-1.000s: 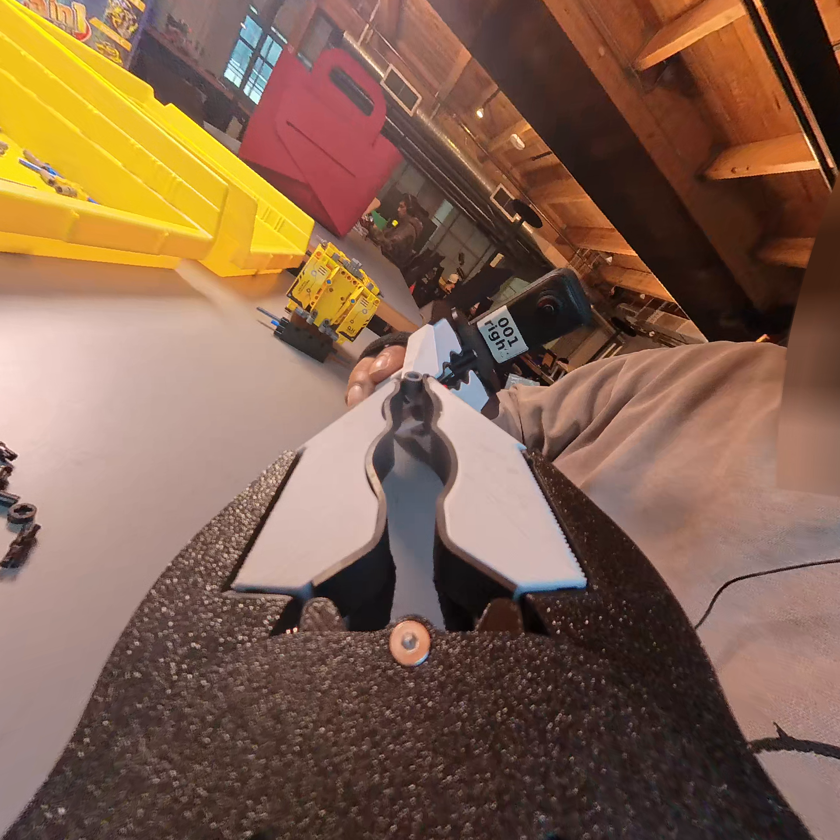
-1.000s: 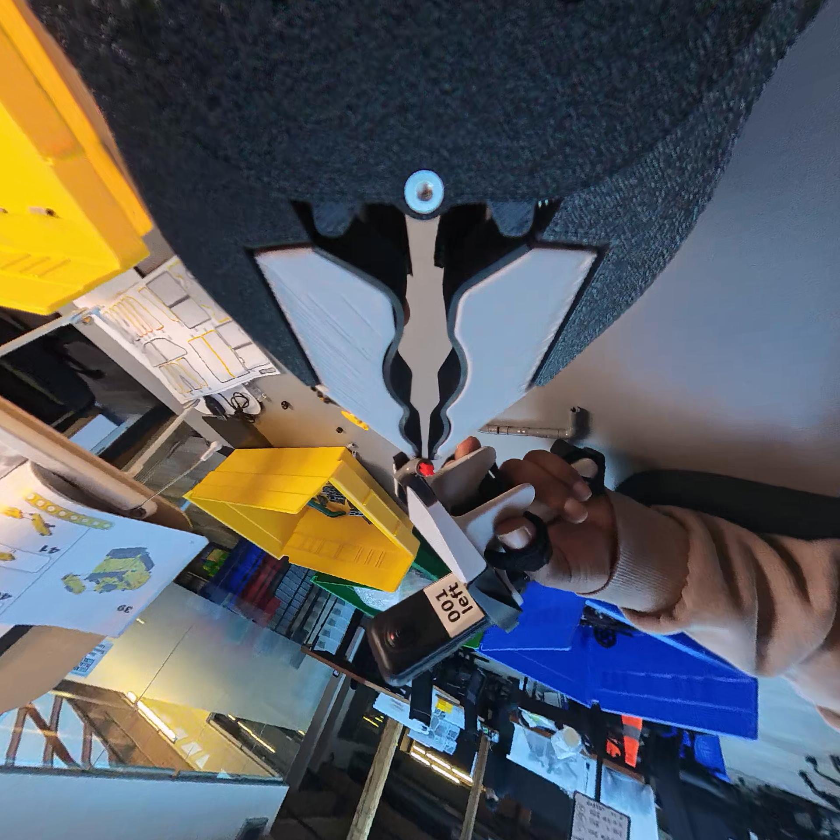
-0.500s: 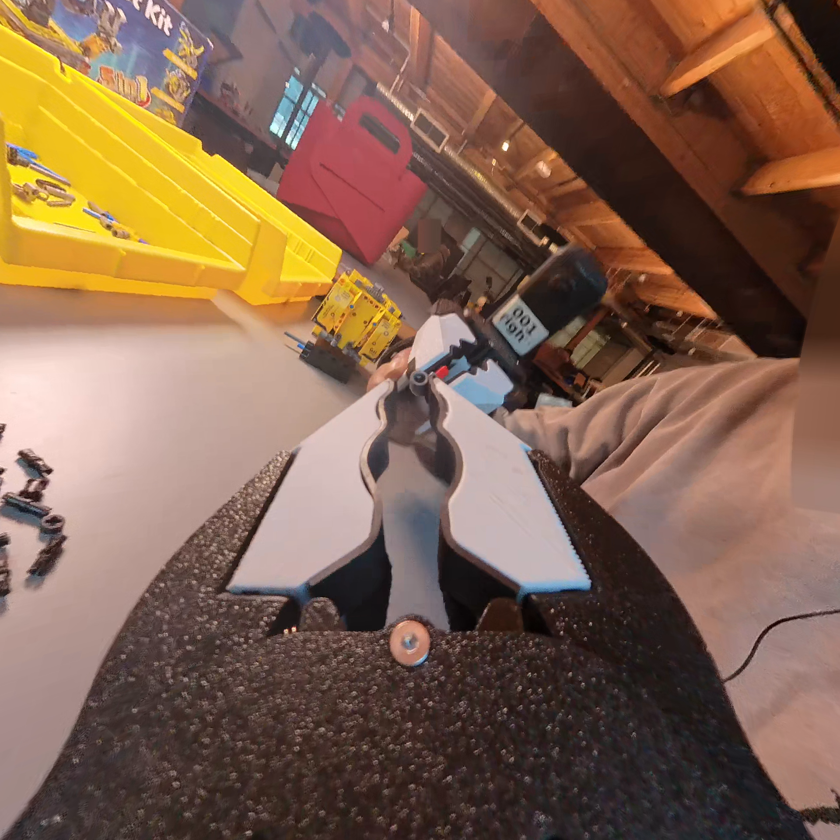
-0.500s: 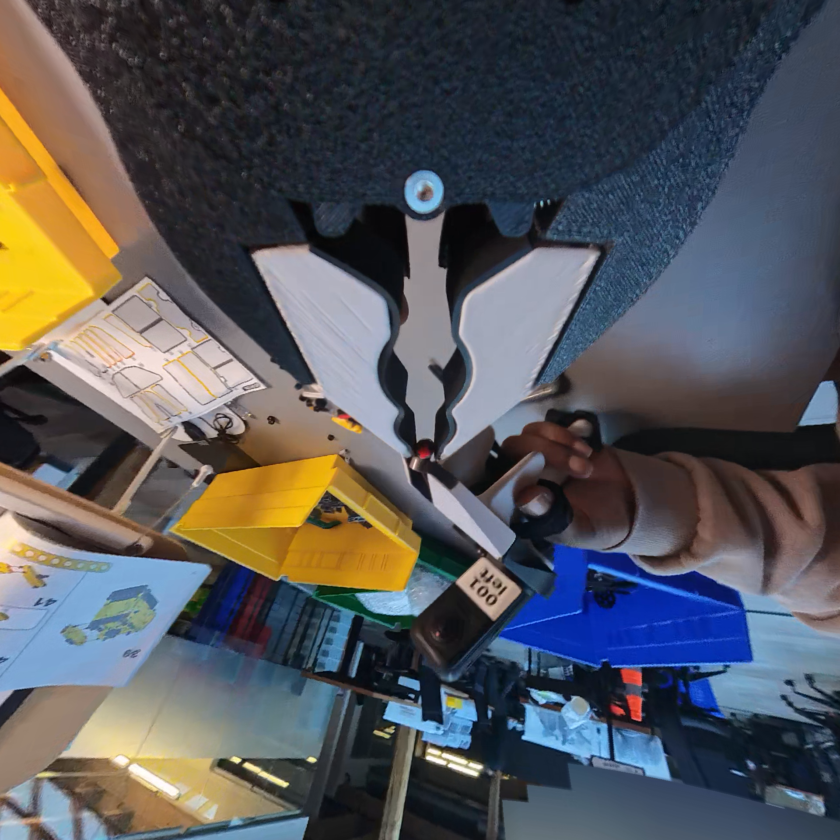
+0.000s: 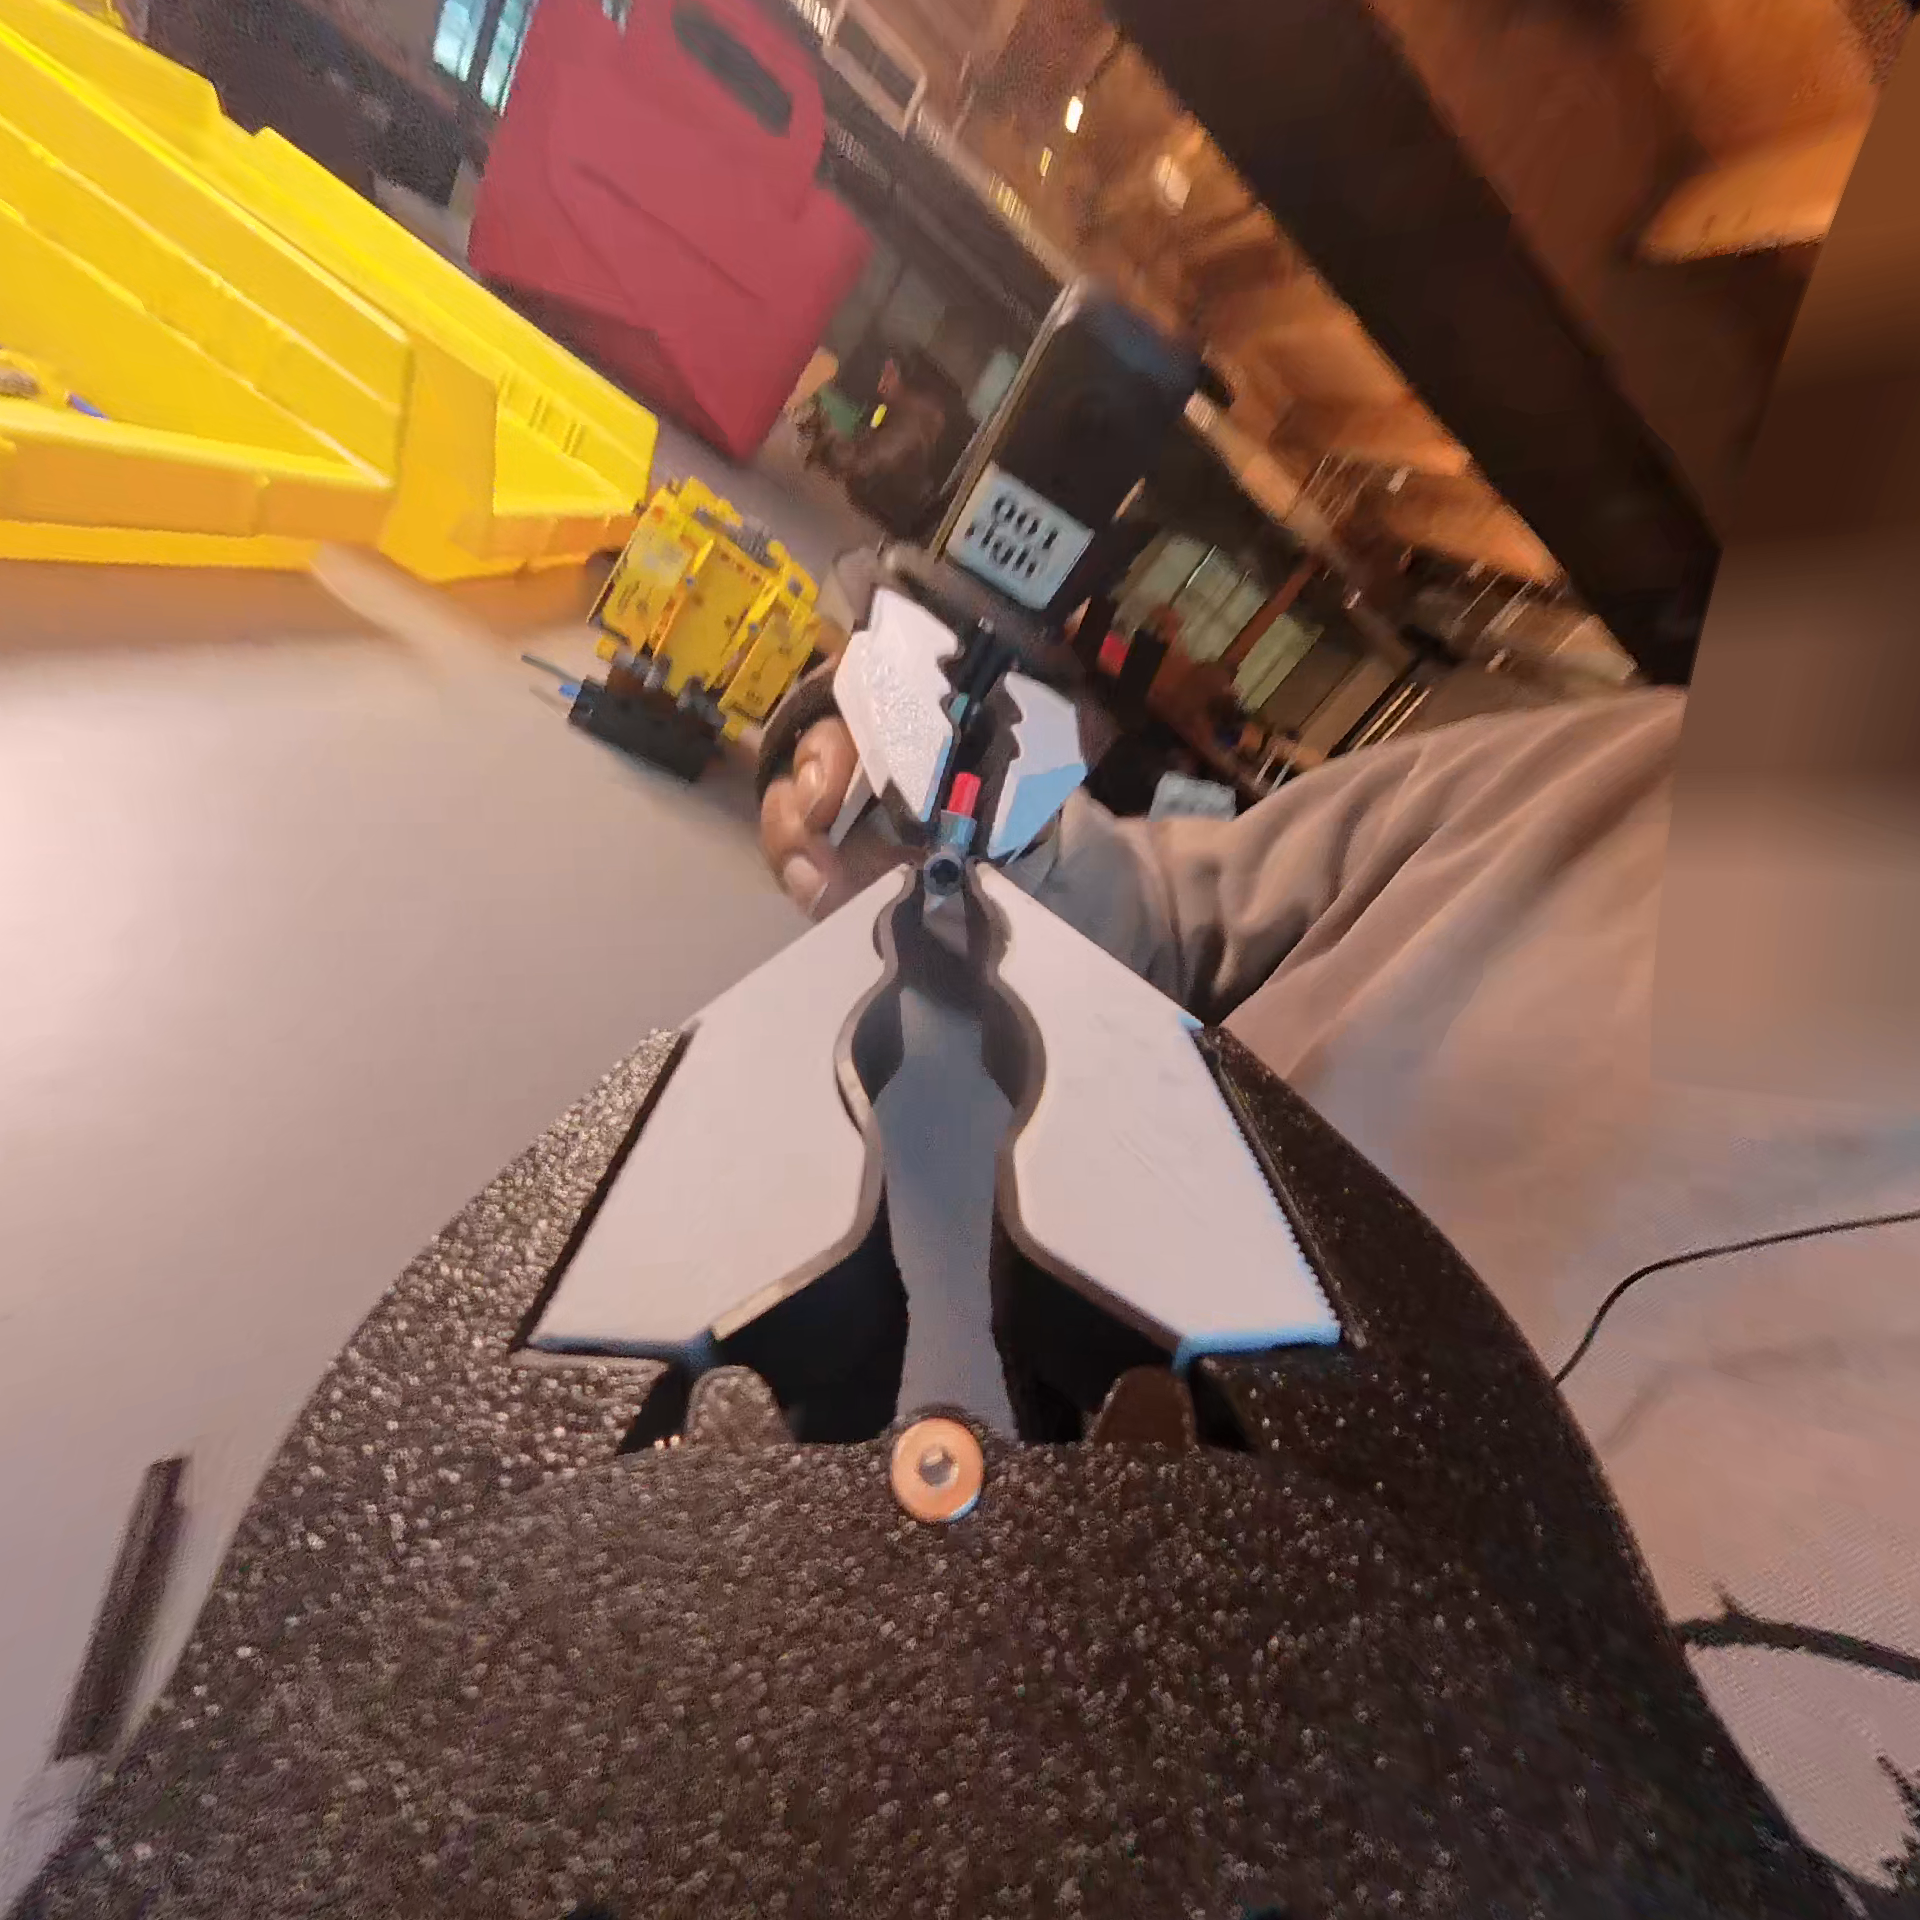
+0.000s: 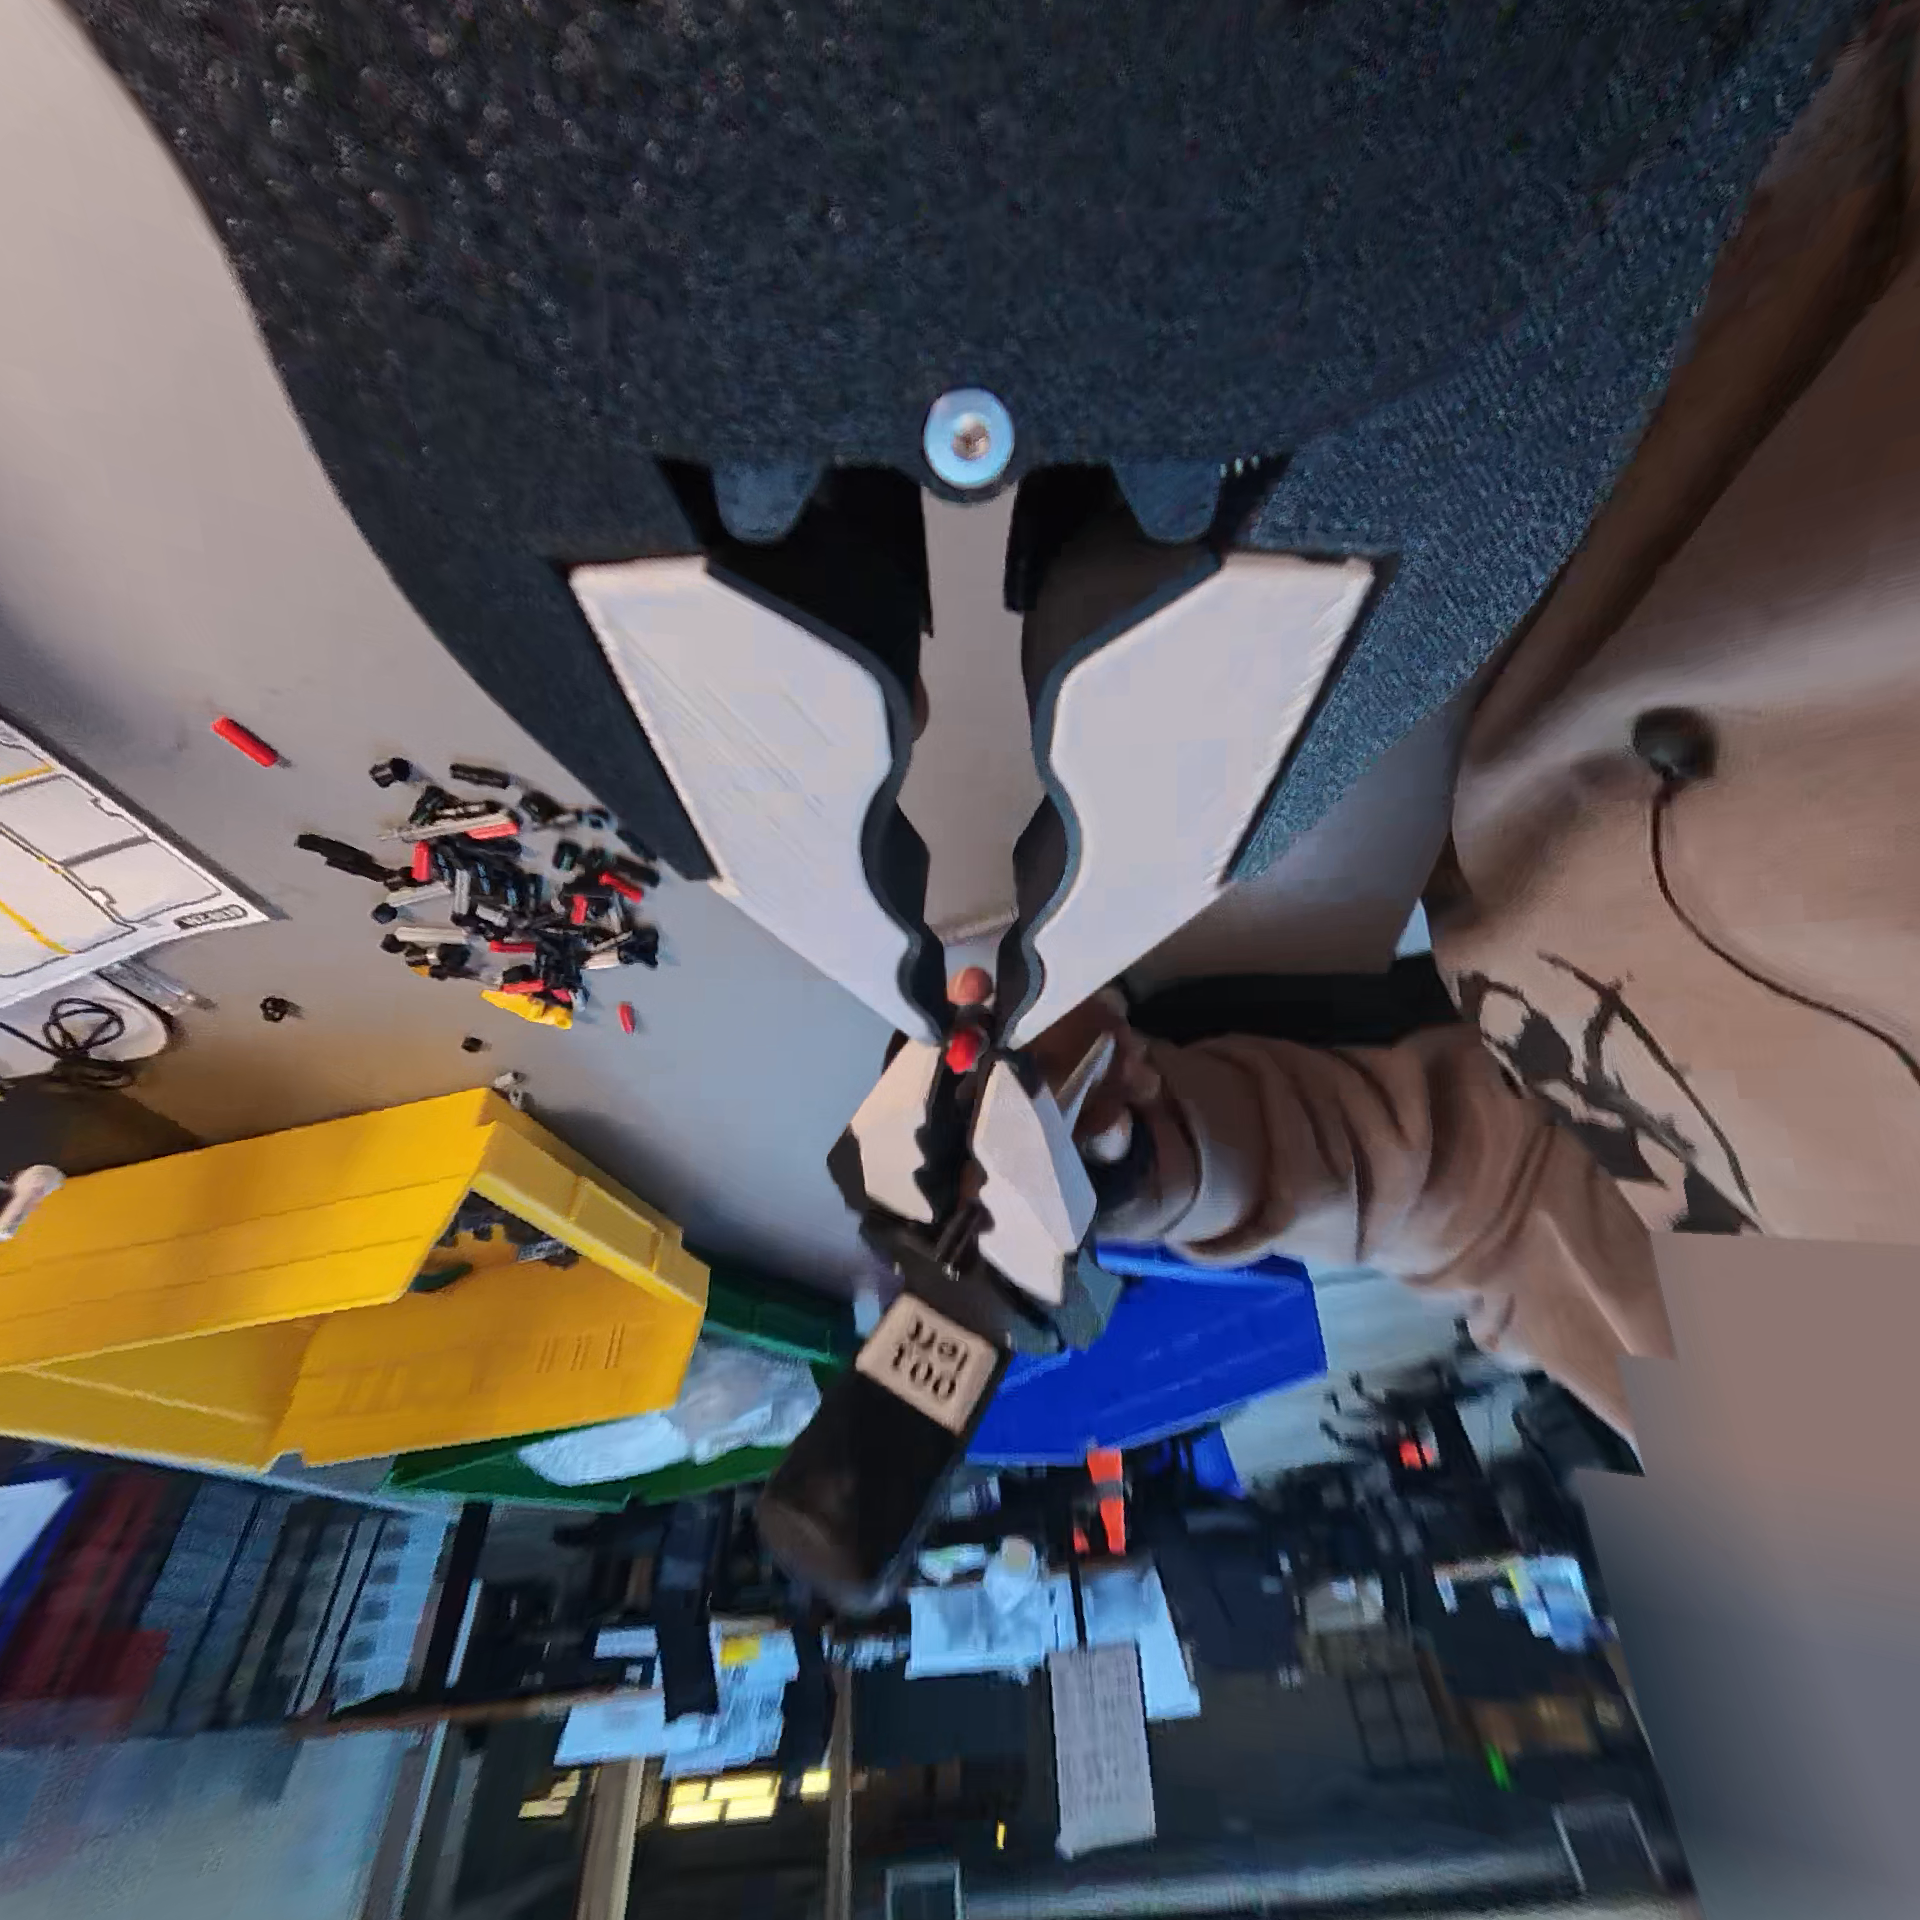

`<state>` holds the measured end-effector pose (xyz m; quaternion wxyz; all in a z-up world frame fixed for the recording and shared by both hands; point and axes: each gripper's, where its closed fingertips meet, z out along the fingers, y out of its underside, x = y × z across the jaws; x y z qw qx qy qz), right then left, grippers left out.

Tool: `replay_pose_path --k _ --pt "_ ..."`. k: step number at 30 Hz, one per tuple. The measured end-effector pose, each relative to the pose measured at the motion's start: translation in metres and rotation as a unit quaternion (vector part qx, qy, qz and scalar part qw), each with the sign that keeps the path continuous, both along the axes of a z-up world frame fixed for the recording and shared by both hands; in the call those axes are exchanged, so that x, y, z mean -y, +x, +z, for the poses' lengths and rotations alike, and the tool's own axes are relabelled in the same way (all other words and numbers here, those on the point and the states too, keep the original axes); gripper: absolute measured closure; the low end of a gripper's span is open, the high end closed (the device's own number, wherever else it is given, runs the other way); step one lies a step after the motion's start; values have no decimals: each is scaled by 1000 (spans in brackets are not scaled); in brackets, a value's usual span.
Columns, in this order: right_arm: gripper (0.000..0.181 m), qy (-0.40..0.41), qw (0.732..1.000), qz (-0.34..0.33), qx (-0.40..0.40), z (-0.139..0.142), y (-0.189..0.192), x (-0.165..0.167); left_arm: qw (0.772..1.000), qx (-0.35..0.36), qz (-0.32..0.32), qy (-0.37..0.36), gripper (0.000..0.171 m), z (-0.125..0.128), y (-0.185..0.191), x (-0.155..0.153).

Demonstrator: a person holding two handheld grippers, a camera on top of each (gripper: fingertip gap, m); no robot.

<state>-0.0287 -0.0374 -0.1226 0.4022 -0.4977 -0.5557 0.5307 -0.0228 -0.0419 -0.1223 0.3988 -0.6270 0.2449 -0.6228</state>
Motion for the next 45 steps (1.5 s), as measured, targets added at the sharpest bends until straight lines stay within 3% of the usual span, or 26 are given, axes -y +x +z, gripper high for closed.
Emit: replay_pose_path --k 5,10,16,20,23,25,29,33,37,39,45 --pt "165 -156 978 -39 -131 32 -1 -18 974 210 29 -73 165 30 -19 -15" --pt "165 -153 972 -71 -166 39 -12 -18 959 269 38 -81 165 37 -15 -14" --pt "176 -156 974 -56 -154 37 -13 -17 966 243 40 -84 165 31 -10 -16" --pt "176 -131 988 -43 -67 26 -8 -25 994 53 99 5 154 15 -18 -24" --pt "176 -16 995 -85 57 -9 -8 -33 987 -85 124 53 154 -4 -19 -27" --pt "176 40 989 -93 112 -29 -12 -31 986 -110 114 41 154 -13 -13 -25" --pt "176 92 982 -93 136 -41 -16 -24 980 -158 115 36 166 -32 -9 -26" --pt "176 129 980 -102 111 -31 -15 -23 984 -132 110 48 167 -20 -9 -24" --pt "175 117 988 -97 -2 7 -13 -15 996 20 90 19 169 13 -12 -18" --pt "173 121 988 -100 -6 6 -14 -15 995 61 84 8 169 18 -11 -16" --pt "175 98 991 -89 -15 5 -13 -12 995 44 85 37 170 18 -9 -14"
